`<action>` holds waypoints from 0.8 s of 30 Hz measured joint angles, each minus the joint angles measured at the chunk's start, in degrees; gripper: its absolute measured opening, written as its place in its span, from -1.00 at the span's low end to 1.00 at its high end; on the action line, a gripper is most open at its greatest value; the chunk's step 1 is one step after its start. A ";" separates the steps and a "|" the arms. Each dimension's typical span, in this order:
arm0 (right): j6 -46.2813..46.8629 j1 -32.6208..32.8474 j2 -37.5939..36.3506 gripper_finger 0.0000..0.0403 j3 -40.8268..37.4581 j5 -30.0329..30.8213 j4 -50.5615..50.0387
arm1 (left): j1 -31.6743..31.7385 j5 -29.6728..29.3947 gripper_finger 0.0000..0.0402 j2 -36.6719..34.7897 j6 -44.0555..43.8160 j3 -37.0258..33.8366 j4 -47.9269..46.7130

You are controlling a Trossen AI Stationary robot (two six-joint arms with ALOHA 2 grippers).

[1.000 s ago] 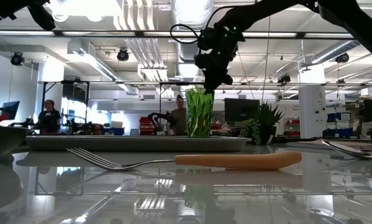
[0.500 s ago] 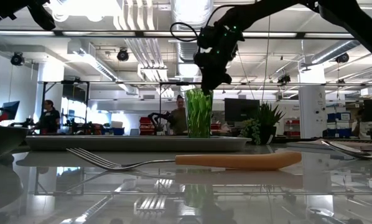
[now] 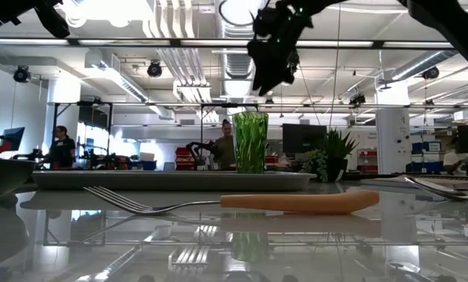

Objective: Pick and place plate/cup/fork/spoon on tray
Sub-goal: Put the black plate on the gray serving tray on the left of the green cup

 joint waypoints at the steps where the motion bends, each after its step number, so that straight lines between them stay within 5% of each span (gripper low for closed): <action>1: 0.03 0.82 -1.16 -0.21 -0.13 -0.04 -0.21 | 0.00 0.00 -1.00 0.00 0.00 -0.02 0.00; 12: -1.06 18.38 -18.57 -0.29 -15.25 8.18 4.54 | 0.00 0.00 -1.00 0.58 -0.02 -0.08 -0.42; 24: -1.51 33.44 -46.96 -0.44 -57.99 6.98 41.69 | 0.00 0.00 -1.00 2.74 0.00 -0.08 -0.18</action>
